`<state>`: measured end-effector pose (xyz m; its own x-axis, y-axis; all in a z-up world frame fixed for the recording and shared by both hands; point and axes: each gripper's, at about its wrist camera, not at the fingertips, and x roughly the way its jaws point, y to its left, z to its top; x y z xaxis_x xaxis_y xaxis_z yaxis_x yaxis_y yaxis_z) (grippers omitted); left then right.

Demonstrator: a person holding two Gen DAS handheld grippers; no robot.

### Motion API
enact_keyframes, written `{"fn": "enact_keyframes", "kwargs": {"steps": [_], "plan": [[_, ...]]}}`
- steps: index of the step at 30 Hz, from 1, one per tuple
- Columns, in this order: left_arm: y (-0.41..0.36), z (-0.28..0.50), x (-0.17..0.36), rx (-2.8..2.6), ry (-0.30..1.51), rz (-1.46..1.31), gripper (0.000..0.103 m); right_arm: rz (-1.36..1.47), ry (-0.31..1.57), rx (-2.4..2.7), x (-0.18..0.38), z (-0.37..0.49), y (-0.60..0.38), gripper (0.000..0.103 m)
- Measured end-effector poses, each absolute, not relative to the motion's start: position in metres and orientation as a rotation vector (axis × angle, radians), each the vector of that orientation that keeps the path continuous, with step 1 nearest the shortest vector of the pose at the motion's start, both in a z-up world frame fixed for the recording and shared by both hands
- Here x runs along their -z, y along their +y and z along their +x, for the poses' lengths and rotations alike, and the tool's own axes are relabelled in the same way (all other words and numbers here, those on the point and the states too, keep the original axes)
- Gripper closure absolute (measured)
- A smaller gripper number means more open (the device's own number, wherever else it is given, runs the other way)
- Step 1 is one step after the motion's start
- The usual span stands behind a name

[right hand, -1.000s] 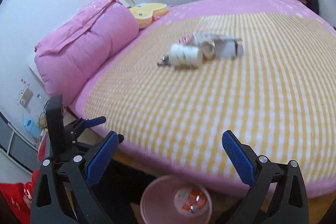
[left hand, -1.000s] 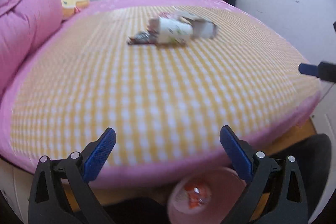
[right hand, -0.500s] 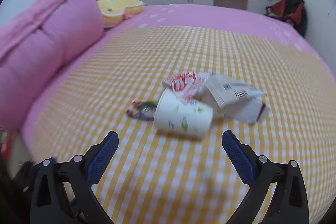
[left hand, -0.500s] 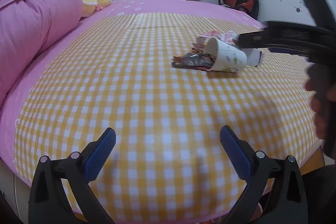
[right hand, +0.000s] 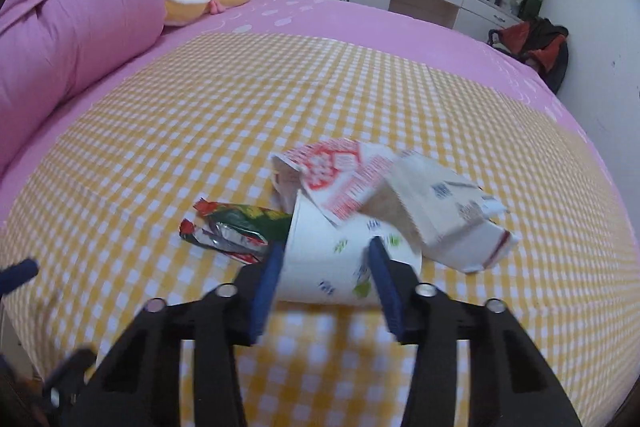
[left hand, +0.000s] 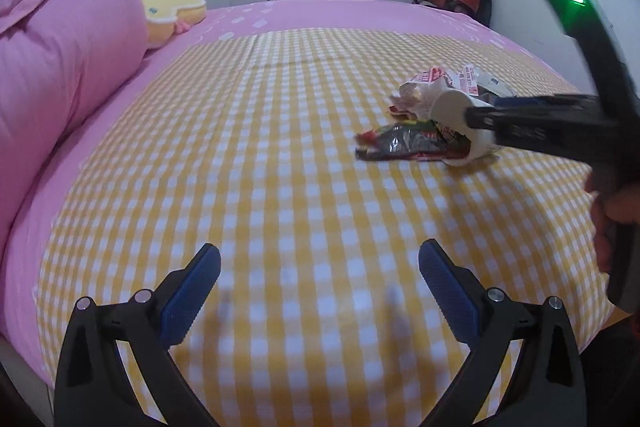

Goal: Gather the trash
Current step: 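Grasp the green wrapper with the left tool while the right tool grasps the white cup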

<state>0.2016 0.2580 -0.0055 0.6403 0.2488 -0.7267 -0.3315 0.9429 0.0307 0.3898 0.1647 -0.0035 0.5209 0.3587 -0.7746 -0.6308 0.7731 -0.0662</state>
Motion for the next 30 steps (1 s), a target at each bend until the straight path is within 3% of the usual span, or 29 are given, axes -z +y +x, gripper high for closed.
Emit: {"fn": "enact_keyframes", "kwargs": {"steps": [11,15,20,25,29,30], "plan": [[0.218,0.277,0.013,-0.195,0.852,0.026,0.004,-0.141,0.897,-0.632,0.006,0.409,0.07,0.078],[0.202,0.297,0.02,-0.162,0.886,-0.054,0.004,-0.115,0.88,-0.654,0.007,0.408,0.047,0.094],[0.187,0.327,0.031,-0.237,0.914,-0.102,0.004,-0.081,0.881,-0.695,0.011,0.412,0.031,0.095],[0.185,0.347,0.045,-0.291,0.962,-0.116,0.025,-0.064,0.869,-0.736,0.013,0.41,0.018,0.095],[0.182,0.349,0.047,-0.331,0.958,-0.106,0.034,-0.044,0.857,-0.759,0.014,0.407,0.003,0.095],[0.183,0.349,0.046,-0.347,0.956,-0.112,0.044,-0.035,0.858,-0.763,0.014,0.407,0.0,0.095]]}}
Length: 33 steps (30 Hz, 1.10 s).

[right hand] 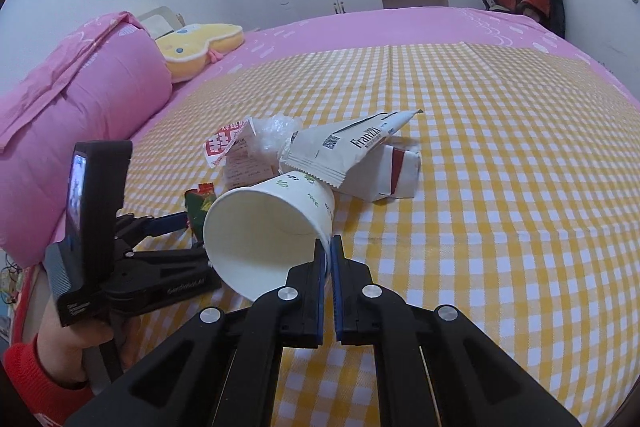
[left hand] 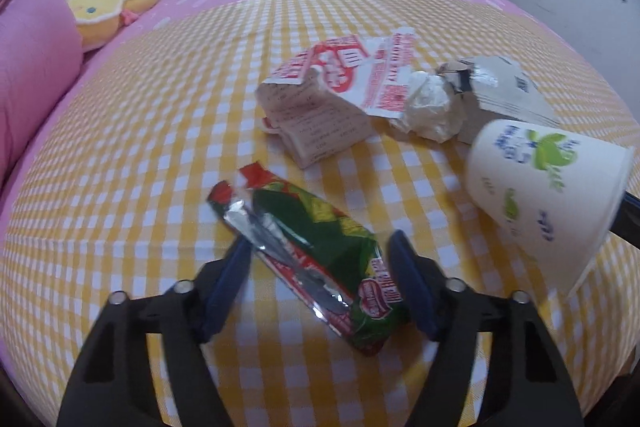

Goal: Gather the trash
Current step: 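Grasp the green wrapper with the left tool while the right tool grasps the white cup, then carry the wrapper and cup to the pink bin and release both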

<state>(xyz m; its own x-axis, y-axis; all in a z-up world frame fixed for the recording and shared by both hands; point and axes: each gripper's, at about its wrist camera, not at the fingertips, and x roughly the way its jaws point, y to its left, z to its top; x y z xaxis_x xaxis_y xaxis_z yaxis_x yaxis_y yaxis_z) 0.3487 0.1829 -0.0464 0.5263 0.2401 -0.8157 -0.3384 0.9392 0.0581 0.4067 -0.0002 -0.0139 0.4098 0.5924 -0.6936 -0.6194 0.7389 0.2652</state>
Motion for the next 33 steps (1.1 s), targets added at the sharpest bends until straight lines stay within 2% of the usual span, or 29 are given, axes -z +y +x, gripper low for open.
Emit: {"fn": "enact_keyframes", "kwargs": {"steps": [1,5,7,14,33], "plan": [[0.184,0.347,0.045,-0.355,0.952,-0.127,0.055,-0.029,0.859,-0.766,0.014,0.407,-0.002,0.095],[0.19,0.343,0.041,-0.33,0.947,-0.165,0.079,-0.007,0.857,-0.783,0.011,0.405,-0.01,0.095],[0.192,0.339,0.038,-0.317,0.944,-0.183,0.082,-0.004,0.853,-0.789,0.009,0.401,-0.014,0.095],[0.18,0.314,0.027,-0.286,0.929,-0.194,0.086,-0.003,0.827,-0.806,-0.004,0.385,-0.028,0.095],[0.105,0.188,-0.037,-0.127,0.801,-0.164,0.086,0.069,0.839,-0.871,-0.035,0.317,-0.1,0.095]]}}
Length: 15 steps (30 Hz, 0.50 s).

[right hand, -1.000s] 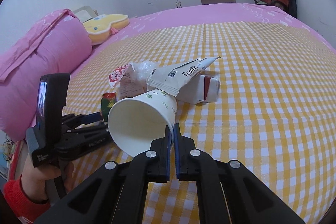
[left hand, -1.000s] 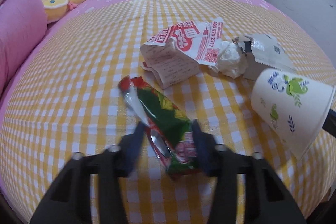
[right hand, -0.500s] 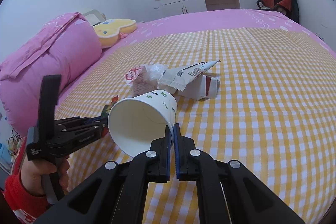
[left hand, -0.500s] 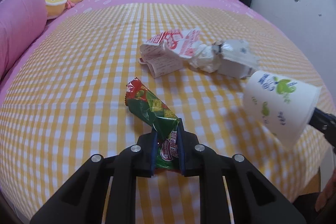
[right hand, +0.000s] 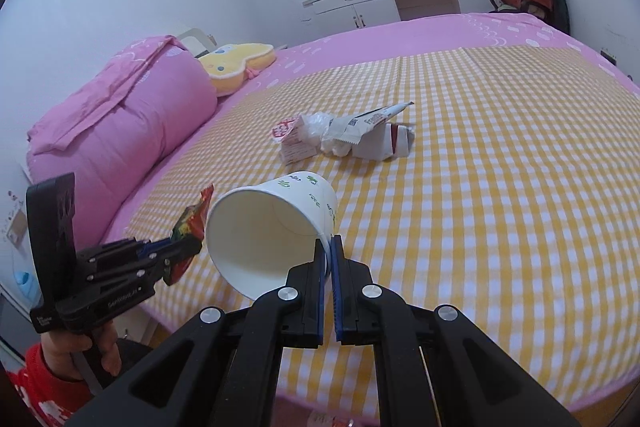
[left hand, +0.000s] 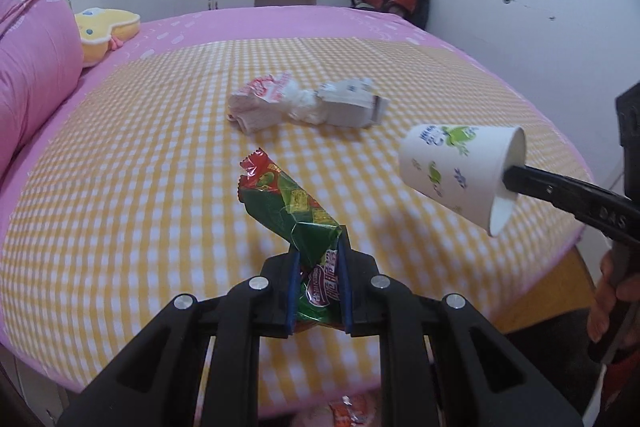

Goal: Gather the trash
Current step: 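Carry the wrapper and cup to the pink bin and release both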

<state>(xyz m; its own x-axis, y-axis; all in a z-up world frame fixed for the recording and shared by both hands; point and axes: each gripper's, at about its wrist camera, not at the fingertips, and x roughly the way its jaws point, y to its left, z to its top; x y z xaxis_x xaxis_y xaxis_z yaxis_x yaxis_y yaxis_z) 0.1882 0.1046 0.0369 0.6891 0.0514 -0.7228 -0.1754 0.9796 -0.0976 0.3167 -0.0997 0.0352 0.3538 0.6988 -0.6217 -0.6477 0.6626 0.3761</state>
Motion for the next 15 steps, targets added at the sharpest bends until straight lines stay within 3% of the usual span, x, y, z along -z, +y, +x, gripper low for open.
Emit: {"fn": "enact_keyframes", "kwargs": {"steps": [15], "plan": [[0.069,0.092,-0.028,-0.05,0.797,-0.249,0.086,0.085,0.898,-0.937,-0.031,0.237,-0.16,0.095]]}}
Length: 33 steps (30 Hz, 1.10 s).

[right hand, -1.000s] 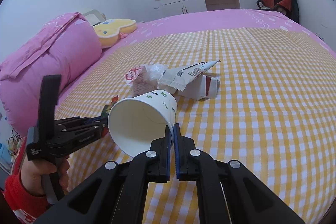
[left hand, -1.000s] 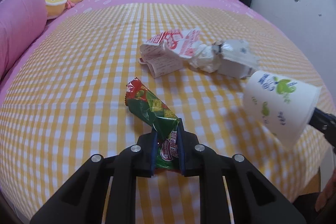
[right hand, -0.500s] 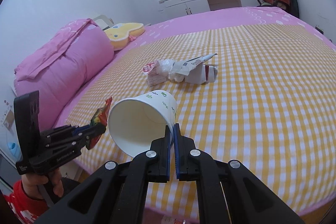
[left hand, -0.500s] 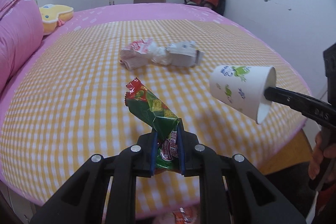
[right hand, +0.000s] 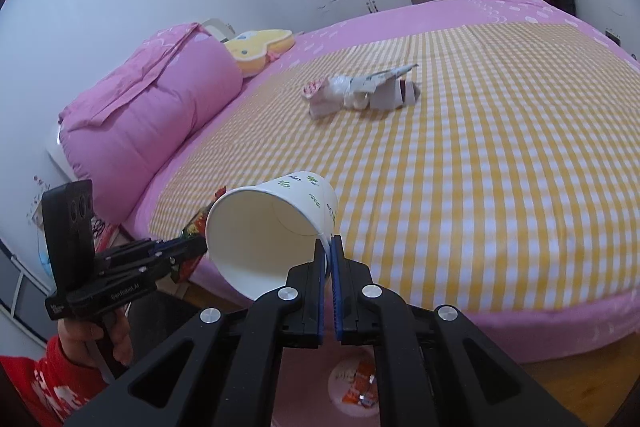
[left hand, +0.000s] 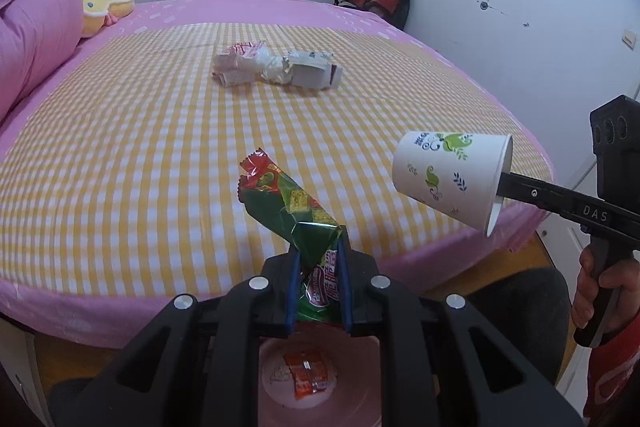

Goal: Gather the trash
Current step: 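Carry the wrapper and cup to the pink bin and release both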

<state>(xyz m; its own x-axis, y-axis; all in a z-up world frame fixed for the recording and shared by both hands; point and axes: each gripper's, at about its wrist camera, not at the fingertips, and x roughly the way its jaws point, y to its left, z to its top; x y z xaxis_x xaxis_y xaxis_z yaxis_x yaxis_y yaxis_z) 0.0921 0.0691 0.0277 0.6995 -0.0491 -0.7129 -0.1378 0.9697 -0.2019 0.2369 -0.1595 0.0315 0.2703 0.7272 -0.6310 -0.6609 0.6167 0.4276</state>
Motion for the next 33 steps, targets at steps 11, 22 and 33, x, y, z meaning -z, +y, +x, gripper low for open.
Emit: {"fn": "enact_keyframes", "kwargs": {"steps": [11,22,33], "plan": [[0.047,0.051,0.003,-0.015,0.865,-0.279,0.086,0.086,1.002,-0.978,0.003,0.192,-0.167,0.095],[0.029,0.045,0.06,0.039,1.0,-0.298,0.086,0.036,1.156,-0.963,0.064,0.169,-0.149,0.095],[0.032,0.054,0.125,0.031,1.134,-0.362,0.086,-0.006,1.336,-0.87,0.131,0.171,-0.142,0.095]]}}
